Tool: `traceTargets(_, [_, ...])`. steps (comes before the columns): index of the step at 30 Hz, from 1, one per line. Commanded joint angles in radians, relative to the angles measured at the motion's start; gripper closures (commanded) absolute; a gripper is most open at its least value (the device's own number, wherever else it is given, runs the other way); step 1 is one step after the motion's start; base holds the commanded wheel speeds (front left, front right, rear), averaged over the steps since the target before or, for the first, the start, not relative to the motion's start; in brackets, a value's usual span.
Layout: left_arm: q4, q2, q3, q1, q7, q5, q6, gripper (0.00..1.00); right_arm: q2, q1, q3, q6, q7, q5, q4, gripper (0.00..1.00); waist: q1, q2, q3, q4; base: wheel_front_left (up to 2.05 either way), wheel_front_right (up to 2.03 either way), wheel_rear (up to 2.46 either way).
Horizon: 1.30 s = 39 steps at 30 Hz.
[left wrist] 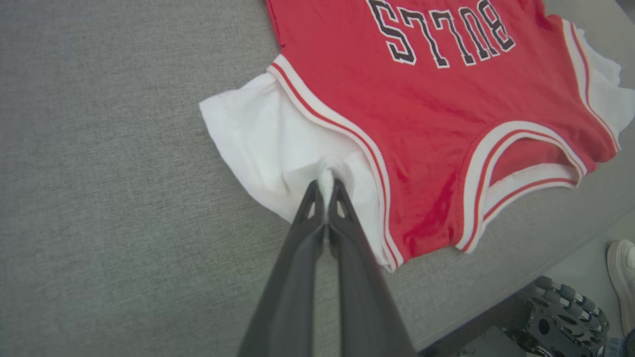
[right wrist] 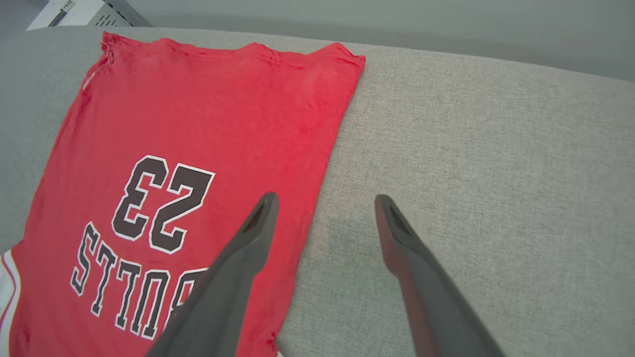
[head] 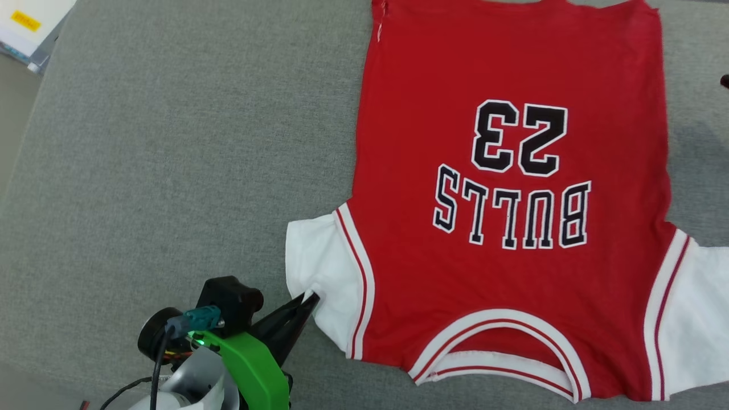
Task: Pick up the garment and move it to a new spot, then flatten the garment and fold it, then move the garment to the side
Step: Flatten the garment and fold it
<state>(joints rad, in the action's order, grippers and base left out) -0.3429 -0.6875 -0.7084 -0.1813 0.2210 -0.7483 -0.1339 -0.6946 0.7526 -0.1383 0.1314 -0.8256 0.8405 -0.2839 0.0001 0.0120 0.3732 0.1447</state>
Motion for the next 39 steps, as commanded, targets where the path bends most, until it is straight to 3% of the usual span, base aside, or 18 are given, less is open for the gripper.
traceTargets(1, [-0.016,-0.004,-0.002,-0.021,0.006,0.021,-0.006,1.0,0.015,0.046,0.016,-0.001,-0.025,-0.035,-0.025,0.0,-0.0001,-0.012,0.131,0.114,0.0,0.0,0.0])
traceTargets(13, [-0.085,0.038,-0.04,-0.076,0.024,0.064,-0.001,1.0,0.042,0.333,0.134,-0.001,-0.158,-0.323,-0.227,0.0,-0.0001,-0.012,0.273,0.251,0.0,0.0,0.0])
traceTargets(25, [-0.055,0.08,-0.053,-0.093,-0.012,0.063,0.016,1.0,0.05,0.373,0.186,-0.001,-0.216,-0.471,-0.319,0.0,-0.0001,-0.012,0.307,0.301,0.0,0.0,0.0])
traceTargets(26, [-0.052,0.082,-0.053,-0.094,-0.014,0.062,0.016,1.0,0.052,0.368,0.185,-0.001,-0.224,-0.473,-0.321,0.06,-0.0001,-0.012,0.306,0.302,0.0,0.0,0.0])
traceTargets(27, [-0.05,0.084,-0.053,-0.094,-0.015,0.061,0.016,1.0,0.056,0.36,0.186,-0.001,-0.234,-0.474,-0.323,0.57,-0.0001,-0.012,0.305,0.302,0.0,0.0,0.0])
traceTargets(28, [-0.047,0.084,-0.053,-0.095,-0.016,0.061,0.016,1.0,0.058,0.354,0.185,-0.001,-0.242,-0.475,-0.324,1.0,-0.0001,-0.012,0.304,0.302,0.0,0.0,0.0])
traceTargets(39, [-0.028,0.086,-0.042,-0.104,-0.033,0.06,0.013,1.0,0.058,0.271,0.178,-0.001,-0.238,-0.487,-0.285,1.0,-0.0001,-0.012,0.248,0.263,0.0,0.0,0.0])
